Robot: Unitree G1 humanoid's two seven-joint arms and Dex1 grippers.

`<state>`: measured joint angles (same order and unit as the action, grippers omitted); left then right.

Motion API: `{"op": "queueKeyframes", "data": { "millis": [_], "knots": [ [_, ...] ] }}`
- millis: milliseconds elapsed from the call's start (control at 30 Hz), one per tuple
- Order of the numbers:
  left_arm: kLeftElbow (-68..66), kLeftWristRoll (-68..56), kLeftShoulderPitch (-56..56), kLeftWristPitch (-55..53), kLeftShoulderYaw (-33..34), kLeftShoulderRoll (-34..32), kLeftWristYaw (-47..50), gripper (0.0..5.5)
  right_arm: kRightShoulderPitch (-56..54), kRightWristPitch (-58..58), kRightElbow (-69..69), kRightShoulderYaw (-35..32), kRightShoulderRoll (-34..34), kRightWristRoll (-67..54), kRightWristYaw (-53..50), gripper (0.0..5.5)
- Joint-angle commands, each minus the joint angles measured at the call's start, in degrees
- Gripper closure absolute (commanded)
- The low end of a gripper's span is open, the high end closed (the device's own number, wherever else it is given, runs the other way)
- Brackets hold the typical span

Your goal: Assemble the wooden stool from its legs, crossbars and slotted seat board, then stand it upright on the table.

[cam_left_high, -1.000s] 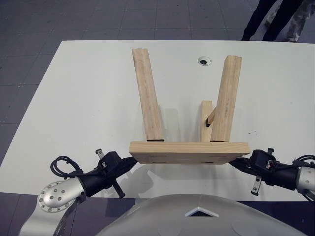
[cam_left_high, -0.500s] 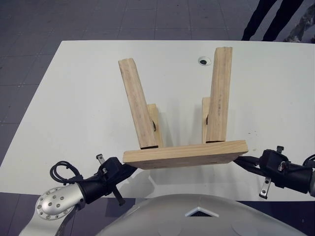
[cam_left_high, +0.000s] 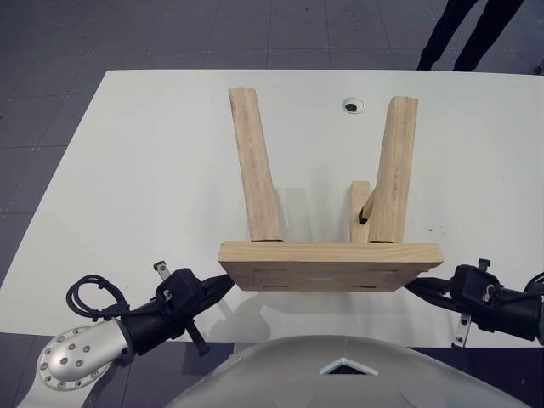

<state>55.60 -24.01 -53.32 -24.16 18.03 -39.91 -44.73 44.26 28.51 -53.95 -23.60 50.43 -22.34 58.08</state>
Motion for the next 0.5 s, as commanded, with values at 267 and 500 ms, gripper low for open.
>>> {"op": "queueKeyframes", "data": {
  "millis": [267,500],
  "knots": [
    [4.37,-8.81,-1.38,6.70,2.96,-3.38,-4.39,5.40,-3.72,-0.69,-2.50,-4.56,0.34,-10.33,3.71,5.37],
    [4.37,-12.07,-2.31,8.79,6.72,-4.66,-4.69,5.40,-3.07,-0.53,-3.13,-7.71,0.18,-14.93,5.59,5.37]
  ]
}}
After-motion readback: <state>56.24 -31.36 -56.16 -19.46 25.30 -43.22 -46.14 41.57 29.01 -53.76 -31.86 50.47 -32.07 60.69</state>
